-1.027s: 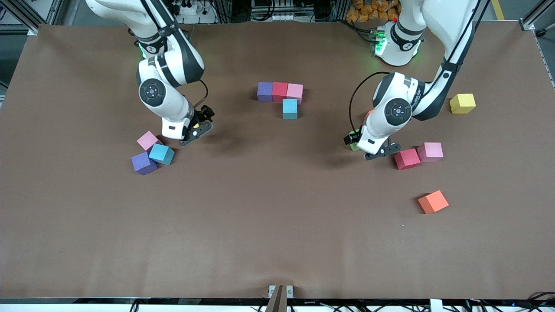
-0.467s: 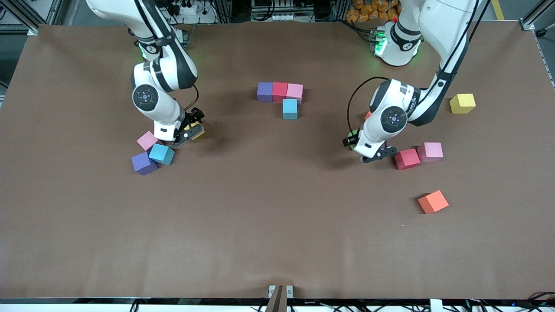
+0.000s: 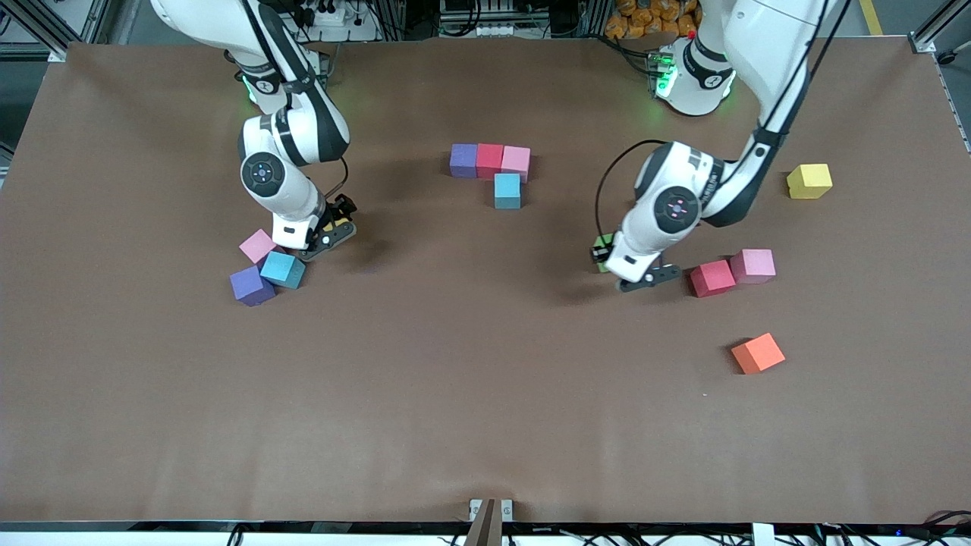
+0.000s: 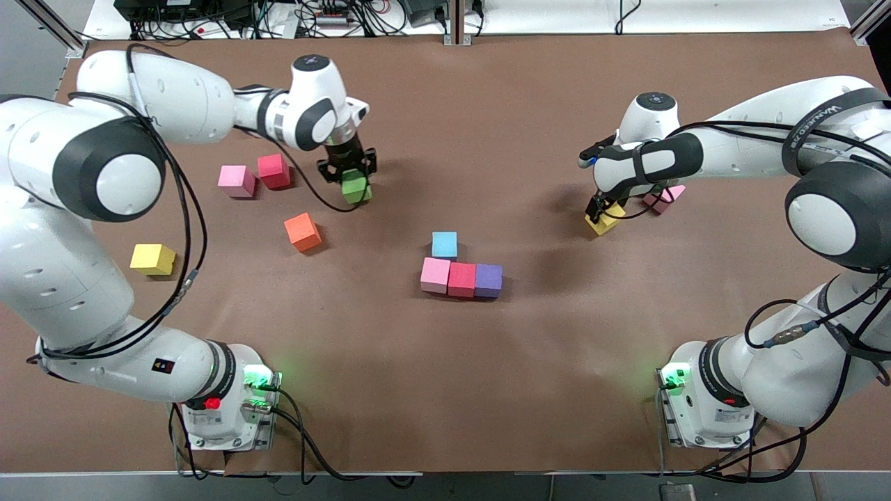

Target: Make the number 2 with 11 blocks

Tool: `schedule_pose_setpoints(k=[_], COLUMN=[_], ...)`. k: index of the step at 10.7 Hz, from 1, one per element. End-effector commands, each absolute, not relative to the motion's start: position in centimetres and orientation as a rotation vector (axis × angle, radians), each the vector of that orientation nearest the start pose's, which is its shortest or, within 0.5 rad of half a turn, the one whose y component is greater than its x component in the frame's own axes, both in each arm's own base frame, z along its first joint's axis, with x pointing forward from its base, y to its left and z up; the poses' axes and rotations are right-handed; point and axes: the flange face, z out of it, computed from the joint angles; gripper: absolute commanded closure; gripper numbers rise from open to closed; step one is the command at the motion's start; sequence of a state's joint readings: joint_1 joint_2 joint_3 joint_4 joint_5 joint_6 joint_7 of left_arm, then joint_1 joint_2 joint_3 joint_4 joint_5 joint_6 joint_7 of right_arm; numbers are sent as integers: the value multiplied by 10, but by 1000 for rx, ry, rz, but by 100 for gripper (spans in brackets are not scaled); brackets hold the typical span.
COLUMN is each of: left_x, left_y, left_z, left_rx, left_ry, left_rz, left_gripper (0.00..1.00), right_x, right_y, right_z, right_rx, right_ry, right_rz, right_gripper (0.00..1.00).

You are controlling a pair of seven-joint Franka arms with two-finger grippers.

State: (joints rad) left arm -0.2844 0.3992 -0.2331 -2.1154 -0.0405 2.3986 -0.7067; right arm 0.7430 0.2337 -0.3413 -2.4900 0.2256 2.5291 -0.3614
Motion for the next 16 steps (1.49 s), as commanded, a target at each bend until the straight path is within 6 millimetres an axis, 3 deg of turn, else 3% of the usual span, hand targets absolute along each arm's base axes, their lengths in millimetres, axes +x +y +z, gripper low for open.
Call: schedule_pose_setpoints(k=[1,3,5,8,10,13,16], left_x=[504,513,507,474,466,454,443], left_y=[-329,-368,-410,-459,-465,-477,-485], left_z=[238,240,246,234,225,223,221], left_rx=[-3185,-3195,-3192,-3149,-3132,-3112,-3091], left_ry=[-289,-222,-139,-81,-44,-46,-73], left_rz=[202,224,268,326,321,282,260], left_gripper=[74,71,73,72,70,70,68], right_x=[416,416,416,428,445,484,498], right_y=[170,173,173,182,187,175,154], right_z=[188,189,191,219,247,276,279], right_rx=[-2979,-2979,-2975,-2941,-2920,-2935,-2933], right_ry=[-879,-880,-879,-896,-891,-882,-900], right_rz=[263,261,266,231,224,120,94], right_gripper=[27,55,70,74,74,74,74])
